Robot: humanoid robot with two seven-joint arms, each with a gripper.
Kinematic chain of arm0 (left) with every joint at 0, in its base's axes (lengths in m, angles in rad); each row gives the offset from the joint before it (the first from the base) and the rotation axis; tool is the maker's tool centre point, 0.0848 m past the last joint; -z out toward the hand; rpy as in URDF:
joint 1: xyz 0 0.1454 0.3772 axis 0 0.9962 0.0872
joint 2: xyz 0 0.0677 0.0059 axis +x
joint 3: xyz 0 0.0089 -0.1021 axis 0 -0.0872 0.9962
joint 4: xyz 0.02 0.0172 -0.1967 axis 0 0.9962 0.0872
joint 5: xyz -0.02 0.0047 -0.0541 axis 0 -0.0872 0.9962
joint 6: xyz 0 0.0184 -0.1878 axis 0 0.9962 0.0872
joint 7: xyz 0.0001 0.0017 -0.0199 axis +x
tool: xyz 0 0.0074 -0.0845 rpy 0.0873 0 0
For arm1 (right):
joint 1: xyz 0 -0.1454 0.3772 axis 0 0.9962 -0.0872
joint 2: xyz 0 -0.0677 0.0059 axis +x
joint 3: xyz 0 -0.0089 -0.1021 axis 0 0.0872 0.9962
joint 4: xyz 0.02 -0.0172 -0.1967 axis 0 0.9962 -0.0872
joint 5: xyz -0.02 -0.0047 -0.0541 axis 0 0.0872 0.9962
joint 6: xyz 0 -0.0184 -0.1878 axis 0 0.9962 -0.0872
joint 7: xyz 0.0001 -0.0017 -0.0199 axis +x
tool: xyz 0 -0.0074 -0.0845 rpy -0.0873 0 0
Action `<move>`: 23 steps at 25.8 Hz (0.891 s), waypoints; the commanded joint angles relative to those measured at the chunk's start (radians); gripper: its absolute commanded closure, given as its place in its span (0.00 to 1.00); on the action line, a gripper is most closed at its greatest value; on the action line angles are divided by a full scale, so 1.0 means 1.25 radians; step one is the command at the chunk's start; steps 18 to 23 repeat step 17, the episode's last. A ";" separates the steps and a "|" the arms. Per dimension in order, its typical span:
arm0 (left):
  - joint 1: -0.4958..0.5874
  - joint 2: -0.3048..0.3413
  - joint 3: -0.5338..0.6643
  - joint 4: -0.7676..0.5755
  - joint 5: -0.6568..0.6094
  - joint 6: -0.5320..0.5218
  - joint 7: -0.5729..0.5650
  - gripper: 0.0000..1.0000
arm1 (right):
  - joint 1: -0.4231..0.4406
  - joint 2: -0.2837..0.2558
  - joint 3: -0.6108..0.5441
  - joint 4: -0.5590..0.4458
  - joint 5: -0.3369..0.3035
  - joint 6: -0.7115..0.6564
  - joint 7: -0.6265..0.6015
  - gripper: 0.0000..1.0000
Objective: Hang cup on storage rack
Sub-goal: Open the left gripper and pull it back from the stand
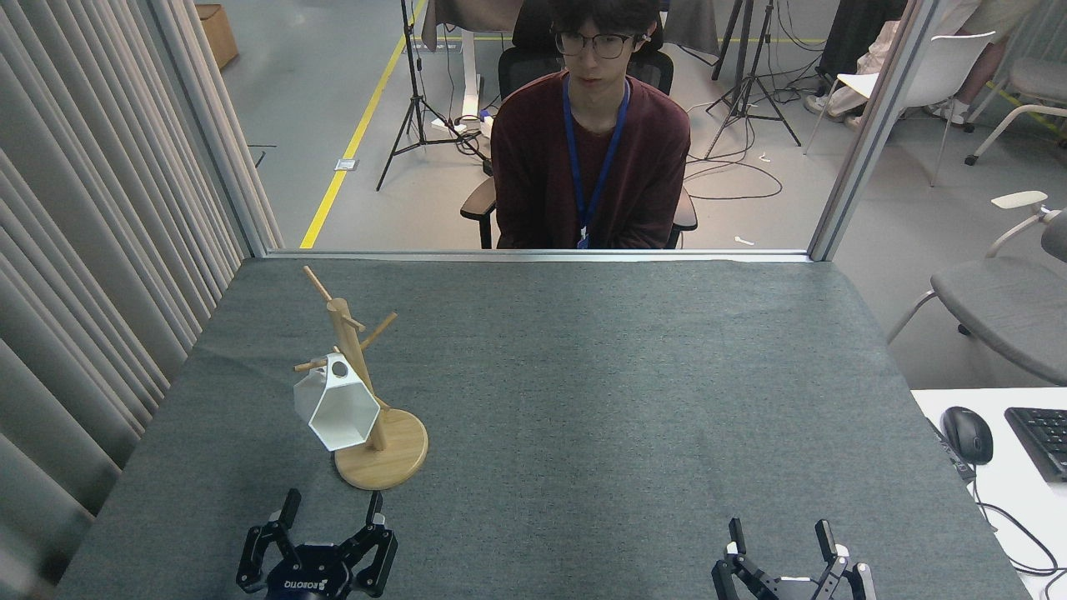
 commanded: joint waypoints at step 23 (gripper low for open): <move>0.001 0.001 -0.010 -0.006 -0.005 0.008 0.006 0.01 | 0.004 0.002 0.001 0.000 0.002 0.003 -0.001 0.01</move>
